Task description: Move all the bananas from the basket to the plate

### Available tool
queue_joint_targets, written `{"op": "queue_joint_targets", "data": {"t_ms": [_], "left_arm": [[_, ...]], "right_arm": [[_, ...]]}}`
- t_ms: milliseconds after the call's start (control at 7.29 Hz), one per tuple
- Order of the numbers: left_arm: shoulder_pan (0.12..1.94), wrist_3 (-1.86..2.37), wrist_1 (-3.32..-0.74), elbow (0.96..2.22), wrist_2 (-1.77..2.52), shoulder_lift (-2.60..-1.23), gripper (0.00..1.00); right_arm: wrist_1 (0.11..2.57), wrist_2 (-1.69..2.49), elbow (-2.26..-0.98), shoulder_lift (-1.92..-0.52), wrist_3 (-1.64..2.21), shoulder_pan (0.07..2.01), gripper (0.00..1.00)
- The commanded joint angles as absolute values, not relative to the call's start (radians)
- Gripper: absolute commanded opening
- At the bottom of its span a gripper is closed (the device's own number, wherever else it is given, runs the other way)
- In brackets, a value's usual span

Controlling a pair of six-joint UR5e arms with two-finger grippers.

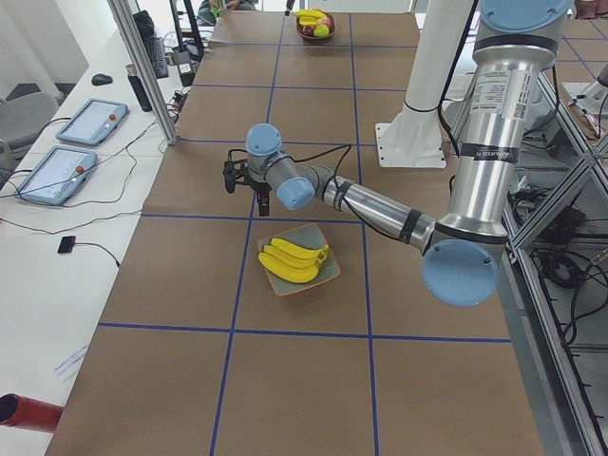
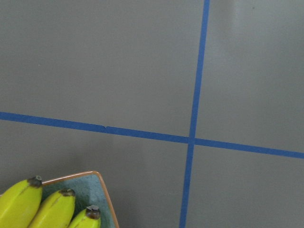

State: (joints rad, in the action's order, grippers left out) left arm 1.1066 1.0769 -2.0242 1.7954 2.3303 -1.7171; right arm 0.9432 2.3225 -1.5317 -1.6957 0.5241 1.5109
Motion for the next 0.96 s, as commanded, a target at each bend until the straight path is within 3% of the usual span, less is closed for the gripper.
{"op": "queue_joint_targets", "data": {"t_ms": [0,275,824], "left_arm": [[1.104,1.117,-2.023,1.793,2.332,-1.729,1.0],[1.101,1.118,-2.023,1.792,2.33,-1.729,1.0],[1.101,1.118,-2.023,1.802,2.333,-1.724,1.0]], "right_arm": [[0.984,2.223,-1.506,-1.827,0.355,1.56,0.99],[1.175,2.165,-1.49,-1.819,0.095,1.642,0.99],[1.204,2.16,-1.424,-1.792,0.205,1.643,0.96]]}}
